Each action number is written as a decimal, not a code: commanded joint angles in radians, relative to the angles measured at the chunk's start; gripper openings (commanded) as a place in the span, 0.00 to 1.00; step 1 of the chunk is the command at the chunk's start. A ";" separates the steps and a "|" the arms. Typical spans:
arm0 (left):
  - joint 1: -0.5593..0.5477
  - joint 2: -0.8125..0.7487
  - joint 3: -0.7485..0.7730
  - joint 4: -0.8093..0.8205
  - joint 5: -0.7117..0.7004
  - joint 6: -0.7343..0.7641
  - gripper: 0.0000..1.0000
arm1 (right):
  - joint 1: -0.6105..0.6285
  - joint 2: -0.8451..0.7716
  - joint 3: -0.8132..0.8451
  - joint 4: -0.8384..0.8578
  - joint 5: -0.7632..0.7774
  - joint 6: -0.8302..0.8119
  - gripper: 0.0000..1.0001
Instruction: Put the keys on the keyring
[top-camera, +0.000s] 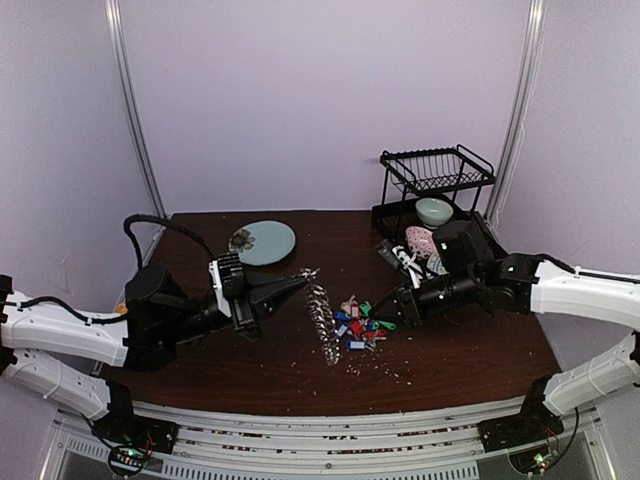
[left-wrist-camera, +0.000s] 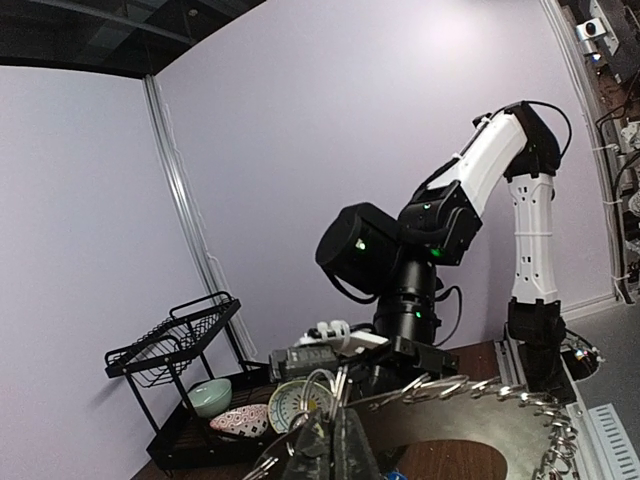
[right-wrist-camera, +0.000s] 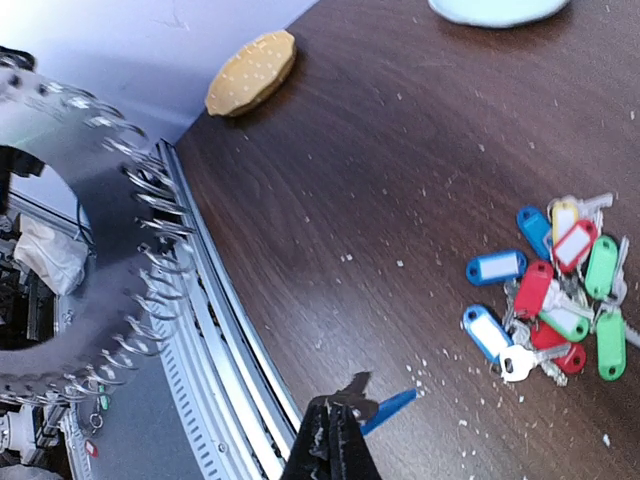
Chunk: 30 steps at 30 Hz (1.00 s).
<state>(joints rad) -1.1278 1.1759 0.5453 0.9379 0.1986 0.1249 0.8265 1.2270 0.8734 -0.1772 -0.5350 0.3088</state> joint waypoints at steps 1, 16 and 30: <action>-0.001 -0.018 0.015 0.048 -0.025 0.007 0.00 | 0.013 0.057 -0.083 -0.082 0.053 0.089 0.00; -0.001 -0.031 0.012 0.029 -0.003 0.009 0.00 | 0.021 0.186 0.032 -0.118 0.199 0.028 0.40; -0.010 -0.017 0.025 0.068 0.049 -0.040 0.00 | 0.148 -0.089 -0.042 0.766 -0.145 -0.236 0.23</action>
<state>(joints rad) -1.1320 1.1679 0.5453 0.9195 0.2276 0.1070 0.9401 1.0500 0.7906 0.4393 -0.5457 0.1616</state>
